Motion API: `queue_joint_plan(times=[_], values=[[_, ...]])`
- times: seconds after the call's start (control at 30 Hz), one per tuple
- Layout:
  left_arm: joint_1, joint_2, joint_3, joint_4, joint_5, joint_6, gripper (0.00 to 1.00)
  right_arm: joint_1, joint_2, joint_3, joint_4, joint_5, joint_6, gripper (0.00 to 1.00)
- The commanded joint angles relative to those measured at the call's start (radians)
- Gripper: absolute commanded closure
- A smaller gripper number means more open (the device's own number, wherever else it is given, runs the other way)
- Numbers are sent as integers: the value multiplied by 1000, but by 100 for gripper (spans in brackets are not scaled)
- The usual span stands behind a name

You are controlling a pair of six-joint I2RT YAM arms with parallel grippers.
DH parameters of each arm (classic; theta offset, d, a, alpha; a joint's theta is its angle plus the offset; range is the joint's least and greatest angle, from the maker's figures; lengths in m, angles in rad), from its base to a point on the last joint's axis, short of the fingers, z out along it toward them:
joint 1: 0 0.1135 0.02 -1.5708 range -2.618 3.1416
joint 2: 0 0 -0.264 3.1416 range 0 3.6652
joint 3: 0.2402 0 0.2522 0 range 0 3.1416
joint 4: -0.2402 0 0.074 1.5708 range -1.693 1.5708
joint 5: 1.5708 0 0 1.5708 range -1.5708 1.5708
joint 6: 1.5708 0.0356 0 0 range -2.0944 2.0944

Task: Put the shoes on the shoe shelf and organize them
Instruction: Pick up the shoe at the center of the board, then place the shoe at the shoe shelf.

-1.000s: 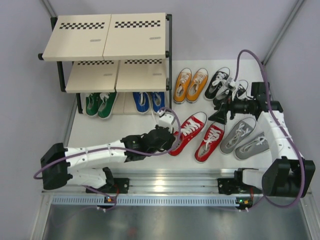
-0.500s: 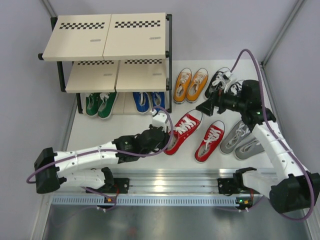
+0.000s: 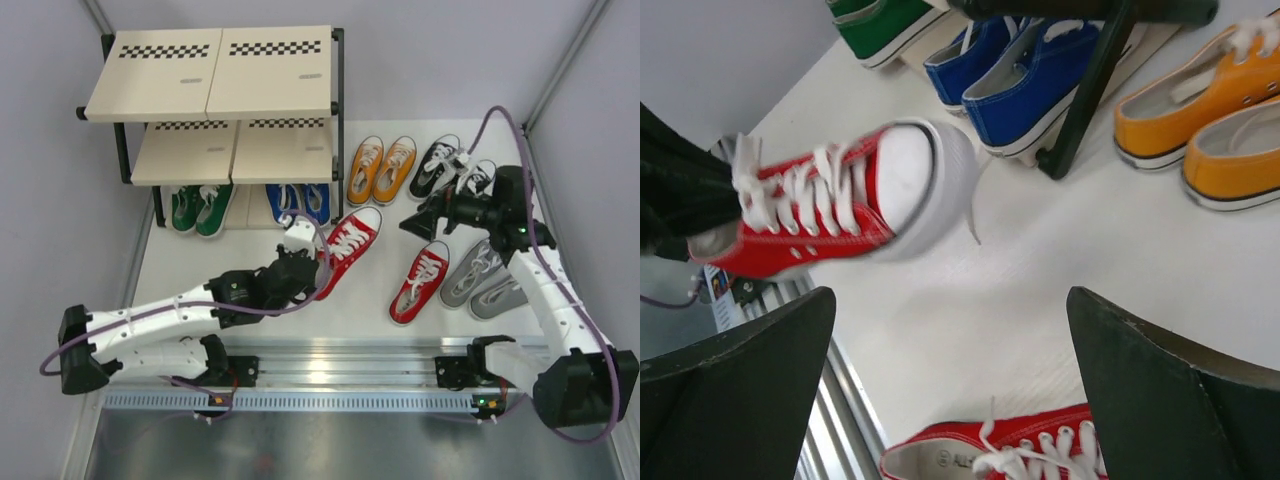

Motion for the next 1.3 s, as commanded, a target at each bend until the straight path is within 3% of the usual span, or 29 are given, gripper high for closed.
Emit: queue_joint_plan(times=[0.0,0.2,0.3,0.43,0.7,0.83,1.07,1.27], values=[[19,-122,110,-42,-191,27,100,-163,-39,13,49,-312,-182,1],[98,-212,171,-168,-225,100,100,-241,-27,-71,35,-417,-313,1],[167,-214,213,-187,-211,166,100,-246,-19,-47,-72,-420,-414,0],[315,-200,285,-196,-92,224,100,-248,-24,-57,-83,-420,-433,1],[499,-160,381,-167,-78,327,100,-252,-18,-68,-85,-423,-442,1],[618,-154,392,-142,-6,337,100,-257,-15,-71,-86,-429,-445,1],[926,-124,382,-86,203,275,100,-260,-15,-73,-97,-434,-457,1],[1097,-94,391,-50,312,228,100,-263,-6,-68,-117,-448,-476,1]])
